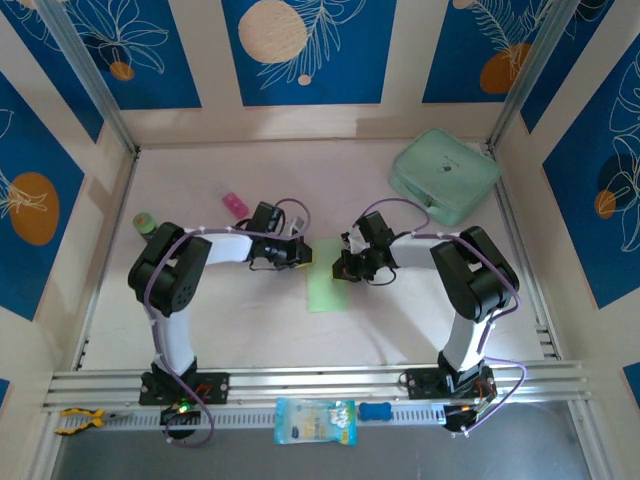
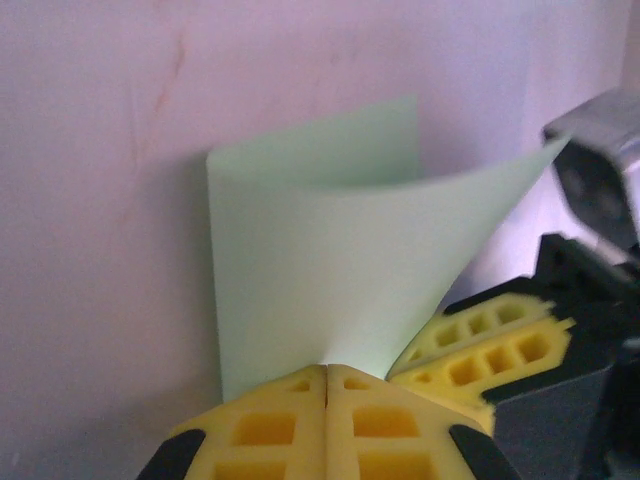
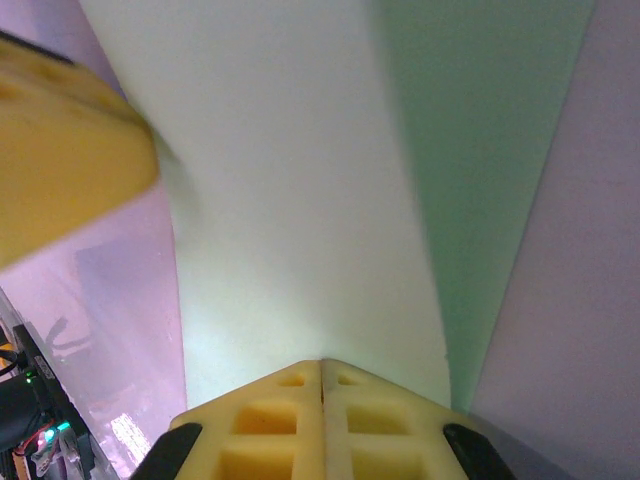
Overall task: Fold a paper plane with a square sheet of paper (pick it up from the middle)
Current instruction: First fold the square sheet of paper in half at the center of the table.
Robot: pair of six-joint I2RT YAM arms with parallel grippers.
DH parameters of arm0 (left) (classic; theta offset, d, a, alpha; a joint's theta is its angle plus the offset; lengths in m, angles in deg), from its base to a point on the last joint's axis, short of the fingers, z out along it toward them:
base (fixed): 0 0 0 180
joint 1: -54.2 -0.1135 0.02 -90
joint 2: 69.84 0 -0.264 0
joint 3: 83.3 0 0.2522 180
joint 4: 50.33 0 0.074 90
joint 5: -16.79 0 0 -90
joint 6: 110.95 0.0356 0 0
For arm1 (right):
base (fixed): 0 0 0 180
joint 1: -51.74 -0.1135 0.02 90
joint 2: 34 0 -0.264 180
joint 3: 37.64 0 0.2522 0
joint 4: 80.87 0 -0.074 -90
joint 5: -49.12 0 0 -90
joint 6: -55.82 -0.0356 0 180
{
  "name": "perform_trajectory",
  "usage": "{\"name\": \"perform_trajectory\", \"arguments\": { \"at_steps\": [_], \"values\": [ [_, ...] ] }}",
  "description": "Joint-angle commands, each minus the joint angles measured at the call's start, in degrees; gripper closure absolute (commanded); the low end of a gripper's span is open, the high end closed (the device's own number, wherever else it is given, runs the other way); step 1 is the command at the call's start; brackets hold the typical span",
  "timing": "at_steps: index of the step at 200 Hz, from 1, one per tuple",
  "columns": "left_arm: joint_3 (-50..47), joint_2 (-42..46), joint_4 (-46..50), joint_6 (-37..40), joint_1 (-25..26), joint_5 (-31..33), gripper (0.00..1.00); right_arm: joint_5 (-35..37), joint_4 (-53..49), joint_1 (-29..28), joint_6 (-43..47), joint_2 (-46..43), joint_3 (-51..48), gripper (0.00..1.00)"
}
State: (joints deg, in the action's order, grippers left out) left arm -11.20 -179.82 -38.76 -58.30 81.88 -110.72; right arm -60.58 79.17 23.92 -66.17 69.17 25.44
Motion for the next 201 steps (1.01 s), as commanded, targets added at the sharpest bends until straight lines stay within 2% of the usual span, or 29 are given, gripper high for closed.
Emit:
{"name": "perform_trajectory", "arguments": {
  "at_steps": [1, 32, 76, 150, 201],
  "values": [
    [1.9, -2.7, -0.3, 0.6, -1.2, -2.8, 1.0, 5.7, -7.1, 0.5, 0.1, 1.6, -3.1, 1.0],
    [1.9, -5.2, -0.6, 0.2, -1.6, -2.3, 1.0, 5.7, -7.2, 0.5, 0.1, 1.6, -3.0, 1.0],
    [2.6, -5.9, 4.9, 2.2, -1.6, 2.1, 1.0, 5.7, -7.3, 0.6, 0.0, 1.5, -3.1, 1.0],
    [7.8, -4.9, 5.3, 5.4, -1.7, -7.2, 1.0, 5.6, -7.2, 0.7, 0.0, 1.4, -3.1, 1.0],
    [10.3, -9.2, 9.4, 6.7, -1.9, -2.1, 1.0, 5.5, -7.1, 0.7, 0.1, 1.4, -3.2, 1.0]
  ]
}}
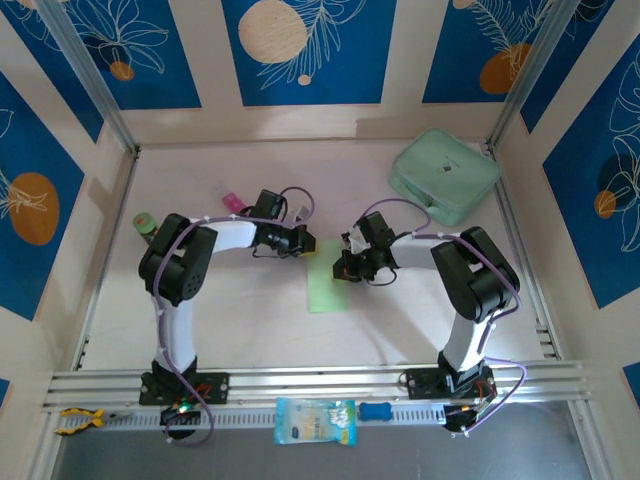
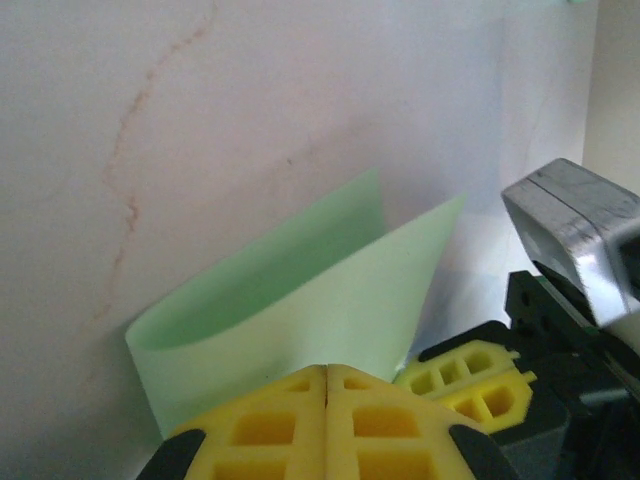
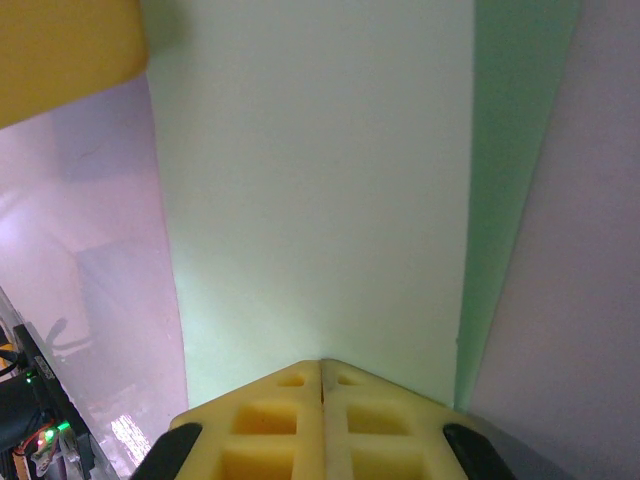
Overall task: Fold a paper plane with a square sheet of paper (pick it up from the middle)
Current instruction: First fold the square sheet of paper in half at the center of the table.
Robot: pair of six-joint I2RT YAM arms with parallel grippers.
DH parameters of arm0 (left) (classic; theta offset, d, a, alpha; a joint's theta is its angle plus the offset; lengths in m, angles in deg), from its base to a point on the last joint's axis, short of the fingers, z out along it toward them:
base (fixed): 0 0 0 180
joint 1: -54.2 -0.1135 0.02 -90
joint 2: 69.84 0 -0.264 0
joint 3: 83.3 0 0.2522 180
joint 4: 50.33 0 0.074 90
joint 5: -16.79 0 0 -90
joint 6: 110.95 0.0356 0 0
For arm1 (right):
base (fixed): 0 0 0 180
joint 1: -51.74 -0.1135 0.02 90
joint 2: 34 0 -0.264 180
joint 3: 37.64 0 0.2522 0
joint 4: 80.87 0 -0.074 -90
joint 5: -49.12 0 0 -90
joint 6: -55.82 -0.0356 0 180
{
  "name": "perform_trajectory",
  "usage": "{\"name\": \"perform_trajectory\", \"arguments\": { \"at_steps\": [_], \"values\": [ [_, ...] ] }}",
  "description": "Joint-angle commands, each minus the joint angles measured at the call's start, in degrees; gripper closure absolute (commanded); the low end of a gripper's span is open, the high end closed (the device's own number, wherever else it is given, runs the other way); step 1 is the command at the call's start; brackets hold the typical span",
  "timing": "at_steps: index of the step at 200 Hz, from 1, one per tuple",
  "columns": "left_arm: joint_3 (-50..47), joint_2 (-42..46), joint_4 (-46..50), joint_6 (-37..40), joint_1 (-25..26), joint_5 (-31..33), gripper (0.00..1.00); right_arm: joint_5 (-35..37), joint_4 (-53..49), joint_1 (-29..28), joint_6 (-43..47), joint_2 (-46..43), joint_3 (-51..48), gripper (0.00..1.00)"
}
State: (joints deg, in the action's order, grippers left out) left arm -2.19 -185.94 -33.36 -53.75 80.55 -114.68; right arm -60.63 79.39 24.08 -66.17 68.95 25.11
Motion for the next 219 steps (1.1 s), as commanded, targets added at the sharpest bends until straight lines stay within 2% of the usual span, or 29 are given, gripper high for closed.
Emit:
{"name": "perform_trajectory", "arguments": {
  "at_steps": [1, 86, 145, 167, 219],
  "values": [
    [1.4, -3.1, 4.0, 2.3, -0.6, 1.9, 1.0, 5.5, -7.3, 0.6, 0.1, 1.6, -2.9, 1.0],
    [2.7, -4.5, 3.2, -2.0, -2.8, 7.7, 1.0, 4.5, -6.8, 0.8, 0.5, 1.5, -3.3, 1.0],
    [2.7, -4.7, -0.2, -6.9, -4.6, 9.2, 1.0, 3.4, -6.3, 1.0, 1.0, 1.4, -3.6, 1.0],
    [3.2, -4.7, 0.7, -7.1, -4.7, 11.2, 1.0, 3.2, -6.2, 1.2, 1.1, 1.4, -3.7, 1.0],
    [6.8, -5.2, 9.8, -5.2, -4.6, 18.4, 1.0, 3.0, -6.1, 1.5, 1.3, 1.3, -3.8, 1.0]
  ]
}}
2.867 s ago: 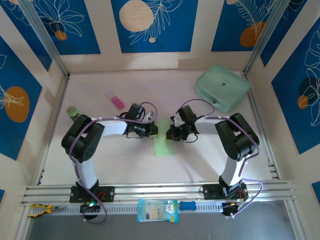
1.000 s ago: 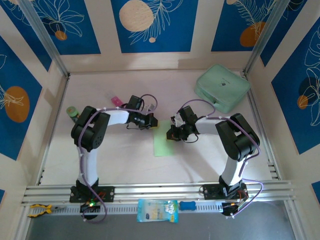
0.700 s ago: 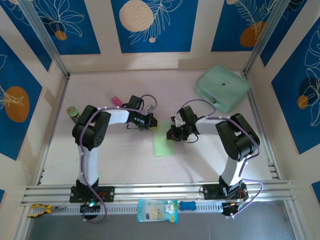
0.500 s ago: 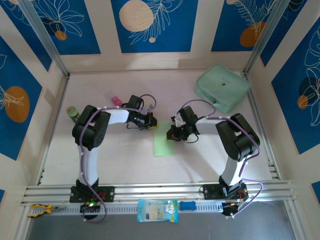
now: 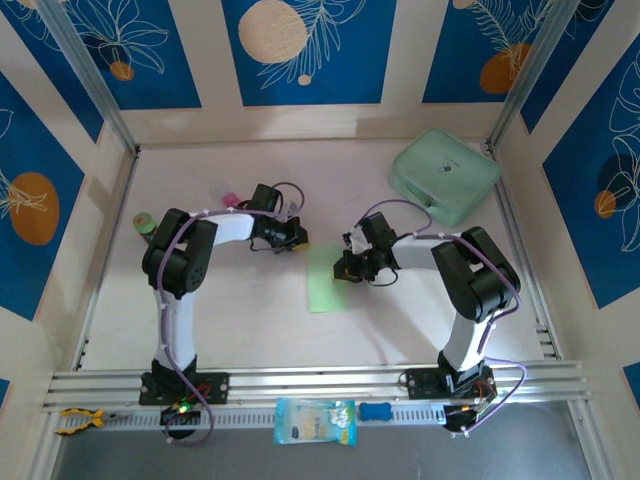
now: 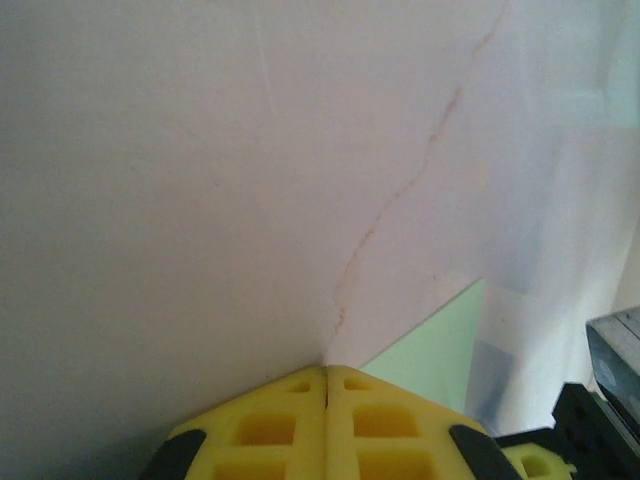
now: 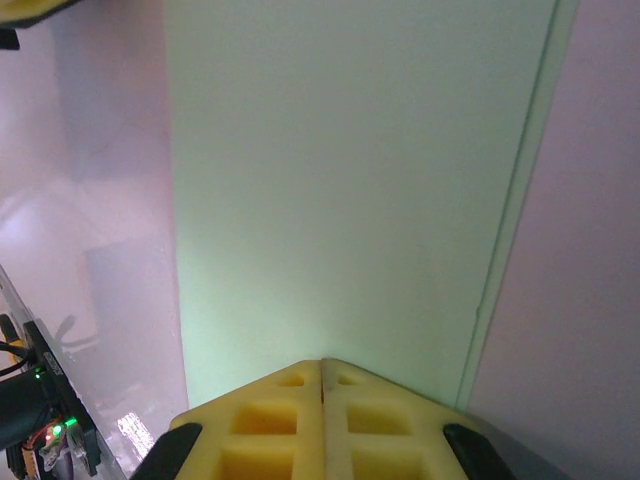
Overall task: Fold a paper plane with a square sheet of paper (pick it up from the middle)
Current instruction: First fold the square sheet of paper in half at the center of the table.
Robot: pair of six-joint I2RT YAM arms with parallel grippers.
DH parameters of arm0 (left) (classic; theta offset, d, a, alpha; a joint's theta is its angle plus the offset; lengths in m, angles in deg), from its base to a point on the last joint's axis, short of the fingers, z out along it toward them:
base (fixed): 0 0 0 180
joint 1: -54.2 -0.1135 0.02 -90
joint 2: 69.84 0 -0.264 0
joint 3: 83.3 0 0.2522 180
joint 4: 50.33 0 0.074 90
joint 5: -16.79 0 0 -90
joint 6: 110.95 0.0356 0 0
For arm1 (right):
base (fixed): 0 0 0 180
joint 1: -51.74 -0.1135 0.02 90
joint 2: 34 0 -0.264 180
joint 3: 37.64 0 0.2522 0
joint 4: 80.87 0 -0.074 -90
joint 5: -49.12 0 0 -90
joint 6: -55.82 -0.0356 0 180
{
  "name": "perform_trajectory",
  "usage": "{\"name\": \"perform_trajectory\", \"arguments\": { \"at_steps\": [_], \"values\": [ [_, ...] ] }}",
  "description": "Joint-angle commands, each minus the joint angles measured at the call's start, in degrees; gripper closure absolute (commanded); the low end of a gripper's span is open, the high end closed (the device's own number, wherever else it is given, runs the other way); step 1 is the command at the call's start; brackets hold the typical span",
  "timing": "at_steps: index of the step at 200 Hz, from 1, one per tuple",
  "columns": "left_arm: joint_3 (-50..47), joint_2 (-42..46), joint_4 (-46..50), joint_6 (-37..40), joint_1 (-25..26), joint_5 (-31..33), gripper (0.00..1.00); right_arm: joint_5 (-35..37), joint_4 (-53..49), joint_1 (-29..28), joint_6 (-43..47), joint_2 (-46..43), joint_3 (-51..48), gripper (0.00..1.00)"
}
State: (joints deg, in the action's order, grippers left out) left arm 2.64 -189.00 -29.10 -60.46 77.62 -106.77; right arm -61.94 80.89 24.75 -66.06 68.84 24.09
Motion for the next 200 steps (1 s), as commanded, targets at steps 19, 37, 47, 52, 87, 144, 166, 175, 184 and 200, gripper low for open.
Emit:
{"name": "perform_trajectory", "arguments": {
  "at_steps": [19, 37, 47, 52, 87, 144, 166, 175, 184, 200],
  "values": [
    [3.5, -2.3, 8.5, 1.9, -1.6, 12.7, 1.0, 4.1, -7.4, 0.8, 1.3, 1.3, -2.9, 1.0],
    [5.4, -2.4, 11.4, 3.1, -1.0, 13.7, 1.0, 4.0, -7.4, 1.0, 1.4, 1.3, -3.0, 1.0],
    [5.5, -1.2, 11.7, 3.5, -0.5, 13.8, 1.0, 3.8, -7.2, 1.1, 1.4, 1.2, -3.1, 1.0],
    [5.3, -0.5, 11.6, 3.7, -0.3, 14.0, 1.0, 3.8, -7.1, 1.0, 1.4, 1.2, -3.1, 1.0],
    [3.9, 6.0, 10.8, 5.0, 1.4, 11.7, 1.0, 3.8, -7.2, 1.1, 1.4, 1.2, -3.0, 1.0],
    [-8.1, 13.2, 2.5, 6.9, 6.0, -1.9, 1.0, 4.0, -7.3, 1.1, 1.2, 1.0, -3.1, 1.0],
    [-12.7, 14.4, -1.6, 5.3, 7.2, -5.0, 1.0, 4.2, -7.4, 1.2, 1.1, 1.0, -3.1, 1.0],
    [-13.8, 14.3, -2.4, 5.0, 7.5, -5.3, 1.0, 4.2, -7.3, 1.2, 1.1, 1.2, -3.0, 1.0],
    [-14.6, 13.9, -3.2, 4.9, 7.8, -5.7, 1.0, 4.2, -7.4, 1.2, 1.1, 1.2, -3.0, 1.0],
    [-15.5, 12.7, -4.3, 4.9, 8.1, -6.6, 1.0, 4.4, -7.5, 1.1, 1.1, 1.1, -3.0, 1.0]
  ]
}}
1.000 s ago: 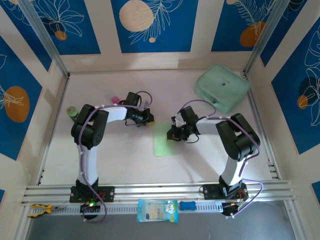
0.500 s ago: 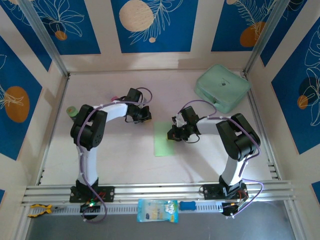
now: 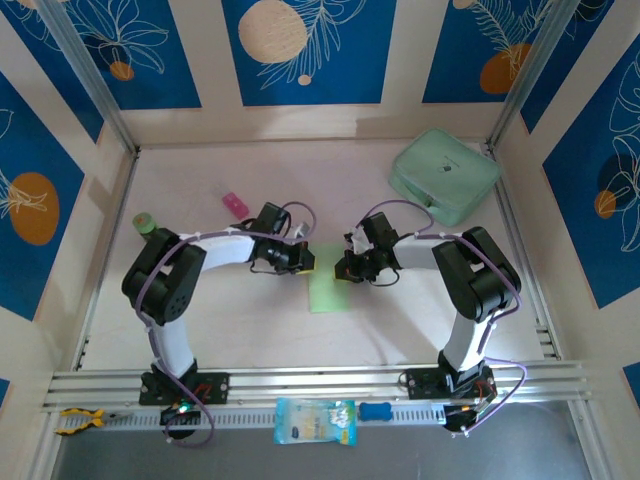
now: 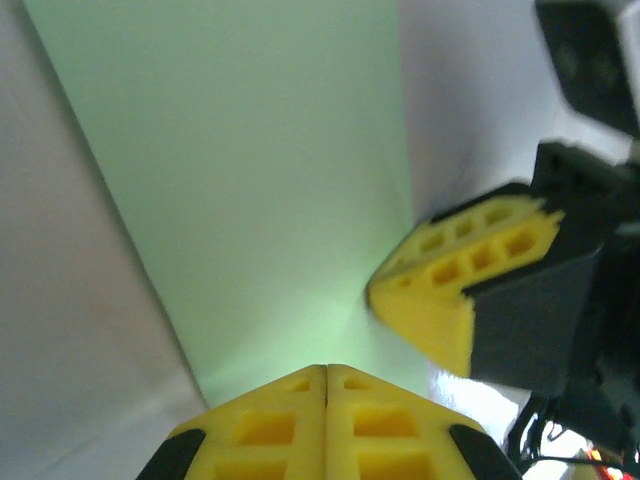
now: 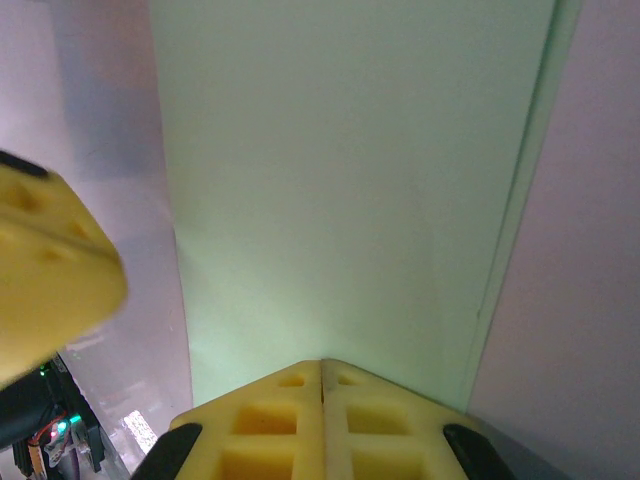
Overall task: Fold a paper plane with a square sheet of paper (pick it up from the middle)
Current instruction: First fold the square sheet of paper in half at the center of the table.
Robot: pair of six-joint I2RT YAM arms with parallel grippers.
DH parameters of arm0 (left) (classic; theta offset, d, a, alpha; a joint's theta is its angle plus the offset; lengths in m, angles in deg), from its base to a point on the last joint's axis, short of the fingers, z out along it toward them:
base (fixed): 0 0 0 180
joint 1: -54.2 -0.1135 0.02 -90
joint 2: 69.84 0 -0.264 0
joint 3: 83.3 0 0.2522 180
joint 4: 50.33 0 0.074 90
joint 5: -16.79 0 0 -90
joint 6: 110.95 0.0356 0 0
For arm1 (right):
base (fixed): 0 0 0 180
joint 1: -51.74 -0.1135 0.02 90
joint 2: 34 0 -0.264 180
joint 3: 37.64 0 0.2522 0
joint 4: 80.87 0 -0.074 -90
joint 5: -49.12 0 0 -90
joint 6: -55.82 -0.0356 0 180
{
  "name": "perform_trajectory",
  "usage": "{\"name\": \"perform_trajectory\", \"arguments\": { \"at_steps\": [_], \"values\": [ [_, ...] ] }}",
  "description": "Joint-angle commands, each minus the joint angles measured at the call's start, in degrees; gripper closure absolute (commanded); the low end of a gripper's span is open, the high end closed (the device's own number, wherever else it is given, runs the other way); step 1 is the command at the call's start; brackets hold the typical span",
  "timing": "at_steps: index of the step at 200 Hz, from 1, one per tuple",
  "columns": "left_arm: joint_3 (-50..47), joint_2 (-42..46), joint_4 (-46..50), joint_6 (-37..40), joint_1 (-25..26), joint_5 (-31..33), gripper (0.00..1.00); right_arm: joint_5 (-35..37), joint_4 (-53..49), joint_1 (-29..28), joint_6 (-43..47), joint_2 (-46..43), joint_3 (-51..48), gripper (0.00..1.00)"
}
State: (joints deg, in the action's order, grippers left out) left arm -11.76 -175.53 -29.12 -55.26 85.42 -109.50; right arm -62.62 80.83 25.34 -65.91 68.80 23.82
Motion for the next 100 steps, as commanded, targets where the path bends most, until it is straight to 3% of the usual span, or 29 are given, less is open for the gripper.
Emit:
{"name": "perform_trajectory", "arguments": {
  "at_steps": [1, 25, 100],
  "values": [
    [-1.1, -0.8, -4.3, -0.3, 0.3, -3.8, 1.0, 5.0, -7.4, 0.5, 1.0, 1.2, -2.7, 1.0],
    [-2.5, -2.4, -2.5, 1.1, 0.4, 0.8, 1.0, 5.0, -7.5, 0.5, 1.0, 1.3, -2.6, 1.0],
    [-5.0, 0.2, -0.2, 2.7, 0.5, 4.2, 1.0, 5.3, -7.5, 0.4, 0.9, 1.4, -2.6, 1.0]
  ]
}}
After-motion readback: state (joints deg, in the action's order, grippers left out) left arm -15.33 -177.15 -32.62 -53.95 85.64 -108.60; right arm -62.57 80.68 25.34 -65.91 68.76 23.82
